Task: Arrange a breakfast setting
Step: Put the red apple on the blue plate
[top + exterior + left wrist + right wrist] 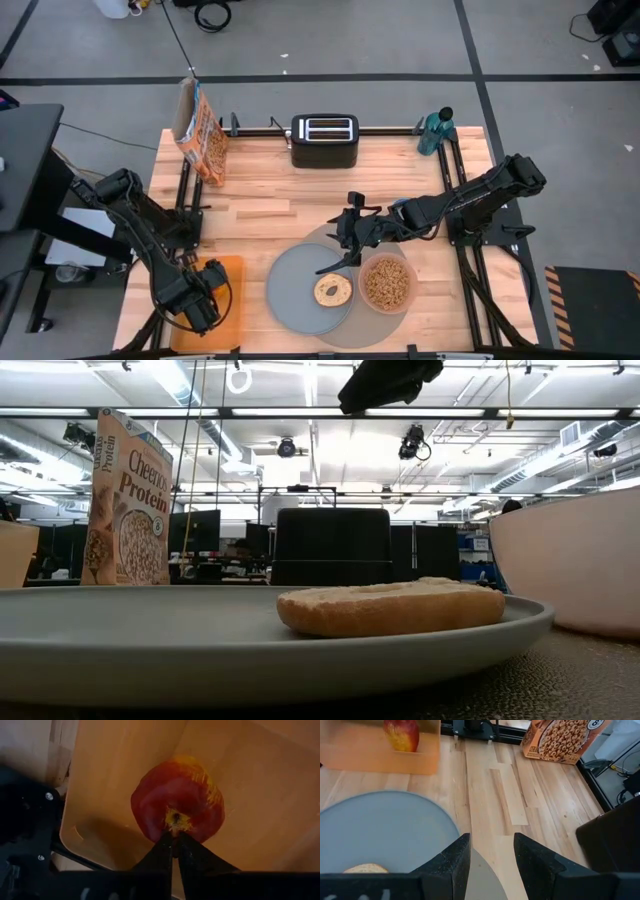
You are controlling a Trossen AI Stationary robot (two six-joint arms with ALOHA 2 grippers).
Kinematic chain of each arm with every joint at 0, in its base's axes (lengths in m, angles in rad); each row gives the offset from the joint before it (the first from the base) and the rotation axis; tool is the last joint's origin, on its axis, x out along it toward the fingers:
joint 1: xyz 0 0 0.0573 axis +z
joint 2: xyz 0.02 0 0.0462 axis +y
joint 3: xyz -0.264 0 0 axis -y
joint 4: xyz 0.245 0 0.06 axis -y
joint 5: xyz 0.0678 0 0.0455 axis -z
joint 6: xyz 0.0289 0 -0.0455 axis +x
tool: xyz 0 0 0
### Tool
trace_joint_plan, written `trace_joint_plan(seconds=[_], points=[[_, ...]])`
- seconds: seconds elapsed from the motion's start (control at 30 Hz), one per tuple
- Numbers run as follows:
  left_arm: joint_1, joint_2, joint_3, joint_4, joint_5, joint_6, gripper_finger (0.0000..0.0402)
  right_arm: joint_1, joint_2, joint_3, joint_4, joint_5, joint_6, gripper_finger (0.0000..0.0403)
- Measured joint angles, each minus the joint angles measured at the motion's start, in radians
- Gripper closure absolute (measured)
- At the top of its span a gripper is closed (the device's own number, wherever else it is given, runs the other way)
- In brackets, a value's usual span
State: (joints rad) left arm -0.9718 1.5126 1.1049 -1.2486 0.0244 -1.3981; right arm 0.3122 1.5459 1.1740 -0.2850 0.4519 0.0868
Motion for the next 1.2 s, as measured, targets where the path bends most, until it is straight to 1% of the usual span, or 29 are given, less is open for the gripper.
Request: trace_joint_plan(seconds=[0.1, 0.23, 0.37, 0.5, 0.6, 0.67, 0.73, 0.83, 0.87, 1.0, 1.07, 1.2], points=[[0.0, -0.001, 0.006, -0.021, 0.01, 0.008, 0.0384, 0.0, 0.0, 0.0, 0.002, 0.0, 0.0, 0.0245], [0.0, -0.002, 0.061, -0.102, 0.013, 0.026, 0.0383, 0.0, 0.0, 0.0, 0.004, 0.0, 0.0, 0.0245], [0.018, -0.003, 0.167, -0.163, -0.045, 0.079, 0.0383, 0.0, 0.0, 0.0, 0.008, 0.0, 0.0, 0.0245], [0.061, -0.003, 0.296, -0.176, -0.14, 0.205, 0.0383, 0.0, 0.0, 0.0, 0.007, 0.0, 0.0, 0.0245], [0.105, -0.003, 0.381, -0.17, -0.223, 0.34, 0.0383, 0.0, 0.0, 0.0, 0.007, 0.0, -0.001, 0.0245], [0.142, -0.004, 0.414, -0.146, -0.275, 0.431, 0.0382, 0.0, 0.0, 0.0, 0.002, 0.0, -0.001, 0.0245], [0.185, -0.004, 0.419, -0.094, -0.301, 0.518, 0.0382, 0.003, 0.0, 0.0, -0.018, 0.001, 0.012, 0.0245], [0.248, -0.002, 0.383, 0.024, -0.296, 0.642, 0.0382, 0.017, 0.0, 0.0, -0.069, 0.005, 0.05, 0.0245], [0.271, 0.004, 0.369, 0.066, -0.275, 0.689, 0.0382, 0.026, -0.002, 0.0, -0.09, 0.018, 0.068, 0.0245], [0.347, 0.04, 0.325, 0.214, -0.137, 0.868, 0.0382, 0.074, -0.013, 0.0, -0.153, 0.093, 0.121, 0.0245], [0.381, 0.064, 0.324, 0.253, -0.097, 0.933, 0.0381, 0.099, -0.02, 0.0, -0.17, 0.123, 0.149, 0.0245], [0.436, 0.123, 0.322, 0.28, -0.071, 1.044, 0.0381, 0.146, -0.035, 0.0, -0.218, 0.175, 0.216, 0.0245]])
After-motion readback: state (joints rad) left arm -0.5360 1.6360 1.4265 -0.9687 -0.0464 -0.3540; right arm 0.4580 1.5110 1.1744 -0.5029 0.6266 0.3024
